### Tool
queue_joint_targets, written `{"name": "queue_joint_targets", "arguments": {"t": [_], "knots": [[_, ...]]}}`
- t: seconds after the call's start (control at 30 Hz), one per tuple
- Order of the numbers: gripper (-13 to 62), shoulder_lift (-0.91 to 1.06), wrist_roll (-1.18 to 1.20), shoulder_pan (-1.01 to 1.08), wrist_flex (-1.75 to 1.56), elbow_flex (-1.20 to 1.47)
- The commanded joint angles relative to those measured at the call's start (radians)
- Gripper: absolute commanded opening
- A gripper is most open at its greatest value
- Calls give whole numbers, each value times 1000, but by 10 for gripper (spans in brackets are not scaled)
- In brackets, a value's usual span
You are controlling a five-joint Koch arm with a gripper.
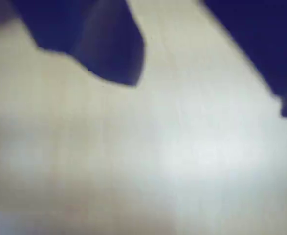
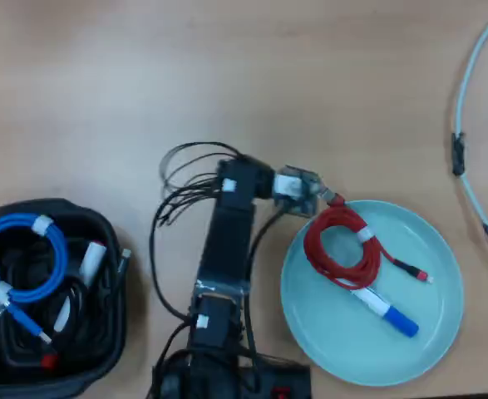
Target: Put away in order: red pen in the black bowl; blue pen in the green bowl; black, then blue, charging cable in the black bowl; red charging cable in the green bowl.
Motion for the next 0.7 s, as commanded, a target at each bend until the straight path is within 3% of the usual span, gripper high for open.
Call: {"name": "queue_joint_targets", "arguments": {"t": [0.0, 0.17, 0.67], "knots": [[317, 26, -3, -52, -86, 9], [318, 163, 37, -187, -256, 235], [309, 644, 28, -268, -951, 1135]]}}
